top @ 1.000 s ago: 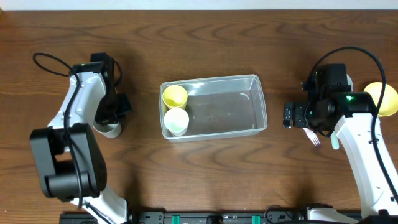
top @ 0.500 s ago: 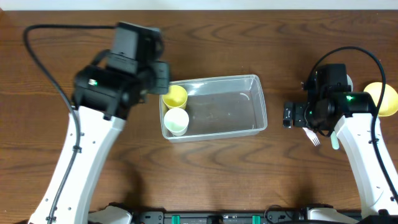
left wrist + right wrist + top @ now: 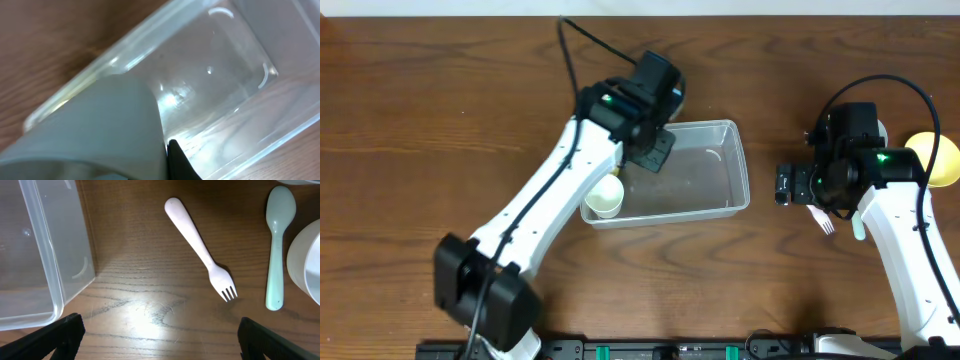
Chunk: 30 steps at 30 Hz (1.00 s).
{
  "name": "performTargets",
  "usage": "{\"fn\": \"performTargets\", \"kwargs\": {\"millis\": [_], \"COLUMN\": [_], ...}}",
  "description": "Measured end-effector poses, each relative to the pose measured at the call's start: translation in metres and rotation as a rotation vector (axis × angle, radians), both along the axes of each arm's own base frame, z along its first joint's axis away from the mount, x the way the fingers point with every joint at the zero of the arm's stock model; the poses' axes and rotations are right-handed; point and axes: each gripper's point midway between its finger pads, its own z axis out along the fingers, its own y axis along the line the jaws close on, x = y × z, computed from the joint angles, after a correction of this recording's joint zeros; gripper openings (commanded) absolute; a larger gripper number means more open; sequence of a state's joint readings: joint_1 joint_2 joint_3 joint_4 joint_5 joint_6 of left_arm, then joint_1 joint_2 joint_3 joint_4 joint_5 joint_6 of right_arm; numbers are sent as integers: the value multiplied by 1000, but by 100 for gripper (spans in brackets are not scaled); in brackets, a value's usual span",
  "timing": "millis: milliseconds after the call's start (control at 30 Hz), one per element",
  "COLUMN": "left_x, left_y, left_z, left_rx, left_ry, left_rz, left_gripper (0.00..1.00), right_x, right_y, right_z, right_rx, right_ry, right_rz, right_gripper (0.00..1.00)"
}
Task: Pack container
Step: 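Lower the grey cup into the container and open the gripper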
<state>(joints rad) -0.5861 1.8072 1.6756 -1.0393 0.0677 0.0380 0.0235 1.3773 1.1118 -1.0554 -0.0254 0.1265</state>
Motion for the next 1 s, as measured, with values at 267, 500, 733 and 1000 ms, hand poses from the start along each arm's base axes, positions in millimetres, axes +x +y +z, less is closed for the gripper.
{"fn": "performTargets", "kwargs": {"millis": [267,500,733,1000], "left_x": [1,3,8,16], "left_y": [-5,-9,-3,15], "left_z": [-44,-87,-108,-106], "left_rx": [60,107,149,216], "left_ry": [95,168,188,162], "left_rz": [-39,-87,-100,-64], "left_gripper": [6,6,34,64], "right_x": [0,0,-1,-1], "right_y": [0,0,0,0], "right_z": [0,0,0,0], "right_rx": [0,0,0,0], "right_ry": [0,0,2,2], "right_rz": [0,0,0,0], "right_gripper": [99,99,99,99]}}
